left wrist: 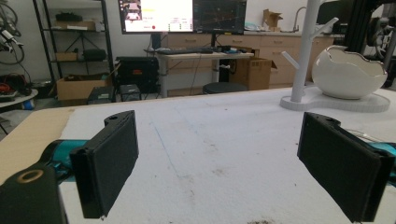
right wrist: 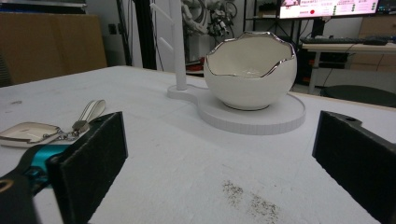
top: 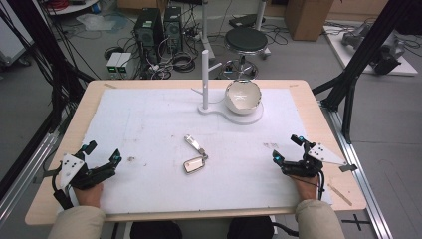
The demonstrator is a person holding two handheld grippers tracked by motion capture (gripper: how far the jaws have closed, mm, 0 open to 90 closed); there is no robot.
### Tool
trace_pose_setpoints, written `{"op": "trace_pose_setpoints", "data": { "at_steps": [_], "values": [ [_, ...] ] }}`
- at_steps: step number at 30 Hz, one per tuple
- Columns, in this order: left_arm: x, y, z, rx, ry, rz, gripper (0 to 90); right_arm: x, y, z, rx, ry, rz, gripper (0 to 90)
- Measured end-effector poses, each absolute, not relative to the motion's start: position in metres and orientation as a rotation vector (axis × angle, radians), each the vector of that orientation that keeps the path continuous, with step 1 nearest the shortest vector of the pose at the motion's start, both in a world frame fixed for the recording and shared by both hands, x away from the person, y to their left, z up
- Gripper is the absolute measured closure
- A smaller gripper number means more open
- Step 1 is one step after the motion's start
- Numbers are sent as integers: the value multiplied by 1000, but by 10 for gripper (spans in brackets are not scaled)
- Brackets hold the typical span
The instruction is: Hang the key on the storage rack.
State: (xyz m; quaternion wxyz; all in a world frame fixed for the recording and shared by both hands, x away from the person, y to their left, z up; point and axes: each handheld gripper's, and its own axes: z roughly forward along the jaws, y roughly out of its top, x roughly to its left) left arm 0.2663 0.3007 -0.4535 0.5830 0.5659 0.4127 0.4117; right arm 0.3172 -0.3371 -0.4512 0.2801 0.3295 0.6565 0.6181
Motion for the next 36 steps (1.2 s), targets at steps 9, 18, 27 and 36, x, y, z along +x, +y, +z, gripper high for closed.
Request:
{"op": "trace_pose_setpoints", "data": {
  "at_steps": [9,18,27,36],
  "values": [
    [267,301,-453,1328,965,959,129,316,-336,-451,889,1752,1653,5],
    [267,301,-453,1329,967,958,129,317,-334,-451,902,1746,1617,5],
    [267,301,-453,1329,965,957,129,328,-326,-438,971,1832,1534,5],
    [267,301,-453,1330,964,956,129,346,-301,-390,941,1929,1439,5]
  ]
}}
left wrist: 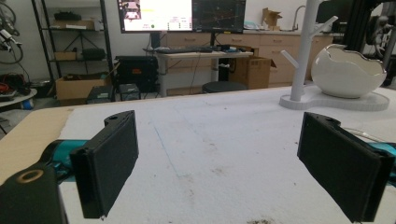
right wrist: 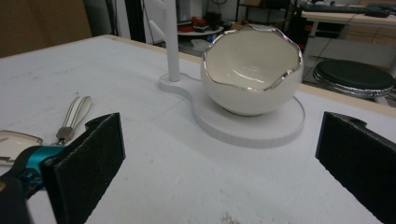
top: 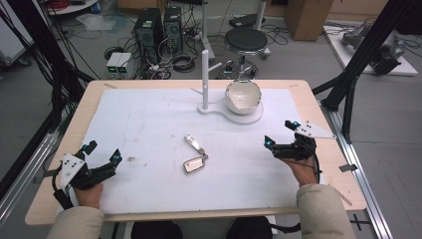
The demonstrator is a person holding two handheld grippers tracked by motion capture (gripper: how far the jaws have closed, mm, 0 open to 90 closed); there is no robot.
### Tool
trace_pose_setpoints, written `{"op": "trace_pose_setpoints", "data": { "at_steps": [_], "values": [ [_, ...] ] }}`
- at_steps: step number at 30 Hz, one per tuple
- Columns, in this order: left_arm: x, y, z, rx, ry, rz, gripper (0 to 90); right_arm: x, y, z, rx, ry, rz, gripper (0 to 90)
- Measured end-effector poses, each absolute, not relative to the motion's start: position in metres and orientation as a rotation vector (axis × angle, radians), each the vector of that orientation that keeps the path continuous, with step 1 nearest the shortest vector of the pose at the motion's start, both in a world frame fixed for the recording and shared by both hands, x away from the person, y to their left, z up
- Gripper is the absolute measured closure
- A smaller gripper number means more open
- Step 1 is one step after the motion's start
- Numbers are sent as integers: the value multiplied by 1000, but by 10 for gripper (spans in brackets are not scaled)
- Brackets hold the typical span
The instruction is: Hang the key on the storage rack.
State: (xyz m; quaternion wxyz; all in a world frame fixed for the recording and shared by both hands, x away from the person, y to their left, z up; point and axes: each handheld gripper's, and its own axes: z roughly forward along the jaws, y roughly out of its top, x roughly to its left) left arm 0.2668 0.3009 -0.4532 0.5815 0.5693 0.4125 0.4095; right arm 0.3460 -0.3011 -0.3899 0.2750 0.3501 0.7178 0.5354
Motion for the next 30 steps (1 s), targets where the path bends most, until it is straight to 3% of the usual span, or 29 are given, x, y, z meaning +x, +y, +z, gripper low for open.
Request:
{"op": "trace_pose_setpoints", "data": {
  "at_steps": [9,14,30],
  "values": [
    [267,301,-453,1332,965,956,129,365,-267,-351,891,2122,1361,5],
    [267,301,-453,1331,967,956,129,378,-227,-332,801,2262,1229,5],
    [267,301,-453,1331,964,956,129,404,-158,-332,767,2451,1078,6]
  ]
}}
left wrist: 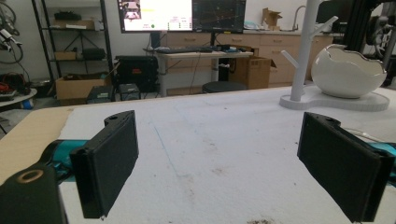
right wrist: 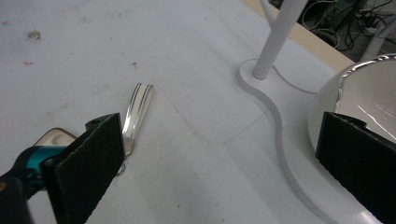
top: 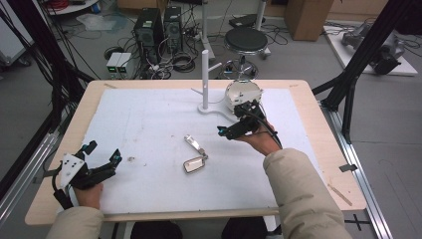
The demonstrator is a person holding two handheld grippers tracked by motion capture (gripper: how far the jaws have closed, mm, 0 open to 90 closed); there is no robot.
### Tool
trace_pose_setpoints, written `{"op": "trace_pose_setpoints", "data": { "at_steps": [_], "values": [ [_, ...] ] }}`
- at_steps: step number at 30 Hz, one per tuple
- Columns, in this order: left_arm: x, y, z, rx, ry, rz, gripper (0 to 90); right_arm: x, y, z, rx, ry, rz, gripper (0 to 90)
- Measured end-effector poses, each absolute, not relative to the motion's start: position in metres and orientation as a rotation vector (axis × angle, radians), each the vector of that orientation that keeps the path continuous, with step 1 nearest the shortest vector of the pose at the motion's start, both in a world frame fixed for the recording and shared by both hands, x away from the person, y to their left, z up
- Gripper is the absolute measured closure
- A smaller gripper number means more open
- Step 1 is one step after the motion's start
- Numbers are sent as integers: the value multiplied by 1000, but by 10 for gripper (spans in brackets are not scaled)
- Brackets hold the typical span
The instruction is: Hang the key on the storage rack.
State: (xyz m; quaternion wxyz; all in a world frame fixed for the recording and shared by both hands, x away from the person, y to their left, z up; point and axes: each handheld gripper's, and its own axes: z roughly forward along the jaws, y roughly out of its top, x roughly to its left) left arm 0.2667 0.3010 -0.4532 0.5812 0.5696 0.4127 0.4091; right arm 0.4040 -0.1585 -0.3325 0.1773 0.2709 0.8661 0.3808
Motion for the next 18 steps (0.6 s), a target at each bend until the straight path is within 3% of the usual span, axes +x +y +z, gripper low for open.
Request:
{"op": "trace_pose_setpoints", "data": {
  "at_steps": [18],
  "values": [
    [267,301,-453,1333,964,961,129,417,-95,-361,806,2688,856,6]
  ]
}}
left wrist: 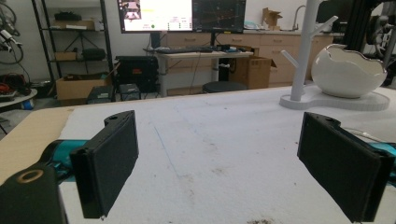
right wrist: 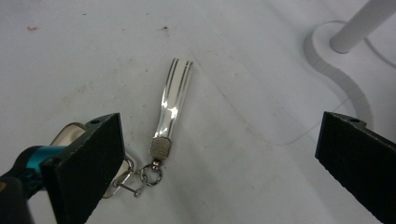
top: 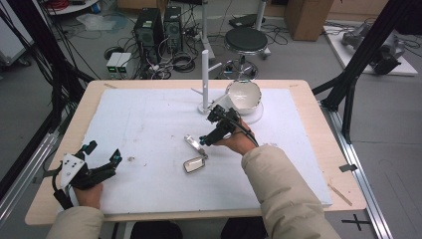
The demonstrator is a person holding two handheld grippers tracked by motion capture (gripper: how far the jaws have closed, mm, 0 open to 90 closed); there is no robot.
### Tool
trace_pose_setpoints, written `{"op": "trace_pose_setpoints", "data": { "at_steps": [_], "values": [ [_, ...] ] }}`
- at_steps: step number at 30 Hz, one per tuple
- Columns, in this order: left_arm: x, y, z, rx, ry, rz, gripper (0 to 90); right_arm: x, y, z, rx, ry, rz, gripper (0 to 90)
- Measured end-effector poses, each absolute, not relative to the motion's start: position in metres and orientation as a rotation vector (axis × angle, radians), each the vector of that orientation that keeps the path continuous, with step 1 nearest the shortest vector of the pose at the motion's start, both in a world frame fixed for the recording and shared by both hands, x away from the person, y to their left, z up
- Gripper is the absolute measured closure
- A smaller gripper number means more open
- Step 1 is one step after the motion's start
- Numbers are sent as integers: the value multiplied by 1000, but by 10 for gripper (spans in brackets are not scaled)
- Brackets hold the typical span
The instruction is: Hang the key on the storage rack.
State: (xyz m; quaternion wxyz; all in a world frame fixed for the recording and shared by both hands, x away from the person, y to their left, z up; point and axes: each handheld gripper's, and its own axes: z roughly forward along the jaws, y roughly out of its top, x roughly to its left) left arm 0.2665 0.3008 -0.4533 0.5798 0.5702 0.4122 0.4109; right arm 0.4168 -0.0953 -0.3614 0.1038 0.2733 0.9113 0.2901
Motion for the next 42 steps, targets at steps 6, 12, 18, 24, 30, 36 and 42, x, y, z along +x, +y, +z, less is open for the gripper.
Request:
{"op": "trace_pose_setpoints", "data": {
  "at_steps": [6,12,18,24,30,36,42],
  "values": [
    [267,301,-453,1333,963,962,129,414,-77,-374,757,2748,758,6],
    [267,301,-453,1335,962,957,129,415,-67,-386,765,2810,660,10],
    [267,301,-453,1332,964,954,129,415,-63,-391,752,2839,632,10],
    [267,301,-453,1332,964,954,129,417,-58,-398,771,2854,567,48],
    [267,301,-453,1330,963,954,129,418,-54,-403,821,2868,516,69],
    [267,301,-453,1331,964,953,129,419,-52,-405,862,2896,501,190],
    [267,301,-453,1332,964,954,129,421,-53,-405,927,2915,513,336]
  ]
}}
